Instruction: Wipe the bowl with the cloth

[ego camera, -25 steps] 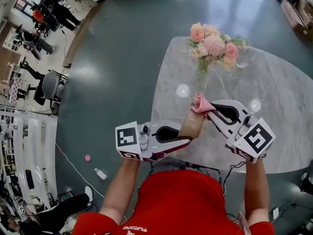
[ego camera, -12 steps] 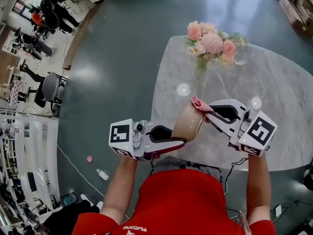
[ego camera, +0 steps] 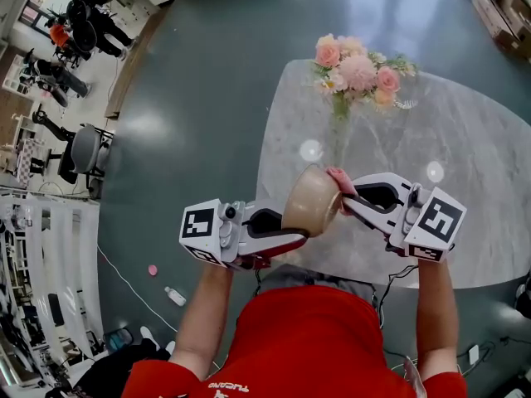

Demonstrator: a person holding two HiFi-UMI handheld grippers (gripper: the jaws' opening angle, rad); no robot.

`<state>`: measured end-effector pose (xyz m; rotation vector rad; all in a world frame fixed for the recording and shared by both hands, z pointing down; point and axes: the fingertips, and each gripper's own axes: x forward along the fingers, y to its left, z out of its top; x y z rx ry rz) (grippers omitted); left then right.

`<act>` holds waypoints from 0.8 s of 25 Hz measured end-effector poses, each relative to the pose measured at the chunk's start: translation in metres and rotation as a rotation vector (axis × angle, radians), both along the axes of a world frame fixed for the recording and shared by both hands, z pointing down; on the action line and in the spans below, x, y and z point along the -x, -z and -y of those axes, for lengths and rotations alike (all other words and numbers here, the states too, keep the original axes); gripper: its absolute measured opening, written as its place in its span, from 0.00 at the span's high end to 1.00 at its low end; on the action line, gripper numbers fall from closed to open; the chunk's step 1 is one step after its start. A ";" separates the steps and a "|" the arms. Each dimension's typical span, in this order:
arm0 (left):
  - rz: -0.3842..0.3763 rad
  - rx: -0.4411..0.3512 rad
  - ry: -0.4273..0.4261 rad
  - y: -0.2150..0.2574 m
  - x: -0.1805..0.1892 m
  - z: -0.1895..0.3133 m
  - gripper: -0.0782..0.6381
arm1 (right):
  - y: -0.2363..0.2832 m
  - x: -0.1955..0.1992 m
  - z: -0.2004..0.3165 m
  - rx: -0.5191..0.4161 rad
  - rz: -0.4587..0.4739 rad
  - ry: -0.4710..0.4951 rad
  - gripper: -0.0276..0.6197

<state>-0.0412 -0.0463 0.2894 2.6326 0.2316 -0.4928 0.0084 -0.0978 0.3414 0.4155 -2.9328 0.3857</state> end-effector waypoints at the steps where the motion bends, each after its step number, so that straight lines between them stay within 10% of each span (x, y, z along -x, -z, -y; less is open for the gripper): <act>1: 0.003 0.001 0.002 -0.001 0.000 0.001 0.86 | 0.000 0.000 0.001 -0.001 0.004 -0.005 0.92; 20: -0.005 0.009 0.081 0.000 -0.009 0.018 0.86 | -0.011 -0.004 0.003 0.073 0.092 -0.147 0.92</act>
